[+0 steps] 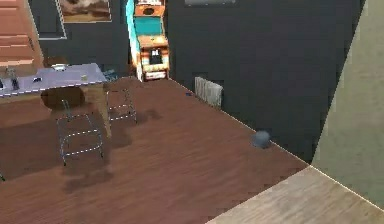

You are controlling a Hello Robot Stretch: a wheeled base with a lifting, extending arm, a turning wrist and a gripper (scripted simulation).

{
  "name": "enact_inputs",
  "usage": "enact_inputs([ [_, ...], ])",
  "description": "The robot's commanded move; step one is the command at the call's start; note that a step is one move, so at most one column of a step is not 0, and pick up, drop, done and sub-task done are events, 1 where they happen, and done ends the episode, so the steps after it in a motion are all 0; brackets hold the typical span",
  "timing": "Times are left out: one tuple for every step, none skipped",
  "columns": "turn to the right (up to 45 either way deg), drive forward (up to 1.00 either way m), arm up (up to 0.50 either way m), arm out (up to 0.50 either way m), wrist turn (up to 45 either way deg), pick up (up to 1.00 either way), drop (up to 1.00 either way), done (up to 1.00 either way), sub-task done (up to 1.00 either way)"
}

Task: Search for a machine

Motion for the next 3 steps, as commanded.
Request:
enact_inputs([
  [-3.0,0.0,0.0,0.0,0.0,0.0,0.0,0.0,0.0],
  [0.0,1.0,0.0,0.0,0.0,0.0,0.0,0.0,0.0],
  [0.0,1.0,0.0,0.0,0.0,0.0,0.0,0.0,0.0],
])
